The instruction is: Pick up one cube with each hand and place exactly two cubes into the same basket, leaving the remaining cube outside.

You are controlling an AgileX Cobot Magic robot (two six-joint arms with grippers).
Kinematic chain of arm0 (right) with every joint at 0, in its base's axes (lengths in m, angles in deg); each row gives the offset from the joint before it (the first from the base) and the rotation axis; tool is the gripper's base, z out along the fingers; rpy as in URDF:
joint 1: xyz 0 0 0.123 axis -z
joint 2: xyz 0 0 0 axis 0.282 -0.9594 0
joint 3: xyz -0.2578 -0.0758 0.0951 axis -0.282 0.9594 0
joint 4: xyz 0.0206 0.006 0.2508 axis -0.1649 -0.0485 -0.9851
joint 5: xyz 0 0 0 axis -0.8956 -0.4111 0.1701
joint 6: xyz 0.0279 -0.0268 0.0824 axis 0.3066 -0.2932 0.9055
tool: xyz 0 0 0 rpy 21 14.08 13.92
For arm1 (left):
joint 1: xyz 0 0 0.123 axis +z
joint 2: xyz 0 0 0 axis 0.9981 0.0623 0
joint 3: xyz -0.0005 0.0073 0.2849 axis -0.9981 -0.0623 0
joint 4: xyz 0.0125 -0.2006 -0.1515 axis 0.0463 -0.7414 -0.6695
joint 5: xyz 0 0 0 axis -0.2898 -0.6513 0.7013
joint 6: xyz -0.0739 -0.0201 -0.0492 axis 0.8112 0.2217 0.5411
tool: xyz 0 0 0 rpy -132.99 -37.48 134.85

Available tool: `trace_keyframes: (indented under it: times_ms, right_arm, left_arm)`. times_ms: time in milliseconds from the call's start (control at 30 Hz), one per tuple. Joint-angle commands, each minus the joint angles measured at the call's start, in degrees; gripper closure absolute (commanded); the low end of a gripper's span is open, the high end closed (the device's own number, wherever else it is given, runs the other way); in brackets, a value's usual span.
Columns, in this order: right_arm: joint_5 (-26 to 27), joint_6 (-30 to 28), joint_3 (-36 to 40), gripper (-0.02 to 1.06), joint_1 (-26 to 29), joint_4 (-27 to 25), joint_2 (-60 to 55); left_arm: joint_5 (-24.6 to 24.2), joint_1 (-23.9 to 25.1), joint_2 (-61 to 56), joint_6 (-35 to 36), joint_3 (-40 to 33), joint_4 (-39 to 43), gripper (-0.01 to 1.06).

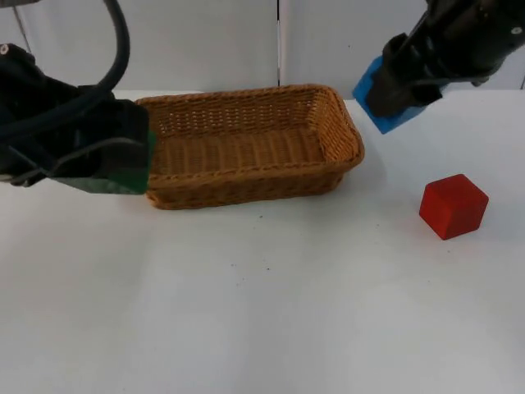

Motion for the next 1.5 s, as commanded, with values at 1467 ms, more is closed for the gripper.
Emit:
trace_keyframes:
  times_ms: [1467]
  right_arm:
    - [-6.55,-1.76,-38.50,1.05,-0.07,0.41,-32.34]
  left_arm:
    - [-6.74,8.09,43.44,-11.50,43.40,-1.40,1.04]
